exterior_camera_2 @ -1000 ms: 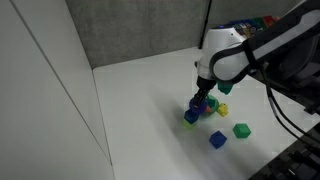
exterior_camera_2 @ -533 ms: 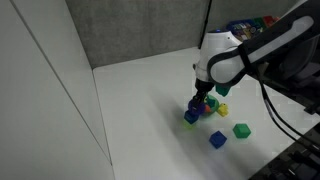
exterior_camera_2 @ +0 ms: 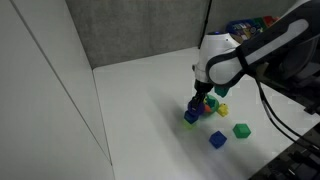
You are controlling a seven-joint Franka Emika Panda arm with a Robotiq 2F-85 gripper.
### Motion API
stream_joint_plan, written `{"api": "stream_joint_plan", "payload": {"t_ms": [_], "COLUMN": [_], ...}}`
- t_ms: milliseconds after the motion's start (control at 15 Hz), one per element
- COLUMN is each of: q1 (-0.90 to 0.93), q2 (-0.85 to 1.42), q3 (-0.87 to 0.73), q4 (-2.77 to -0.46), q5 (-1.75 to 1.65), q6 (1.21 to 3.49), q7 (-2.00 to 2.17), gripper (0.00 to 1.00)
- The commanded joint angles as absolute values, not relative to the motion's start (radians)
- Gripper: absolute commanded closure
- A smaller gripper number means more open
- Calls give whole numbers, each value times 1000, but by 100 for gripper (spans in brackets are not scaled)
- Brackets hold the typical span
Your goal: Remove the purple ball from the green bowl and put it on top of the blue block that is stacked on the light green block
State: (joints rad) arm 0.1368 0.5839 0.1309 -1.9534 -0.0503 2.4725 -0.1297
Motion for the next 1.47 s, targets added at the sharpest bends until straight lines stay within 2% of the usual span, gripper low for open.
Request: {"api": "stream_joint_plan", "payload": {"t_ms": [0, 67, 200, 267, 1400], "q1": [136, 135, 132, 131, 109], "q2": [600, 599, 597, 597, 555], "q3": [132, 133, 134, 134, 141], "q4": [-1931, -1931, -1932, -1932, -1954], "q5": [-59, -58, -56, -55, -45], "q6": [2473, 2472, 2469, 2467, 2471], "q7": [-140, -142, -144, -146, -164], "gripper": [46, 8, 5, 0, 0]}}
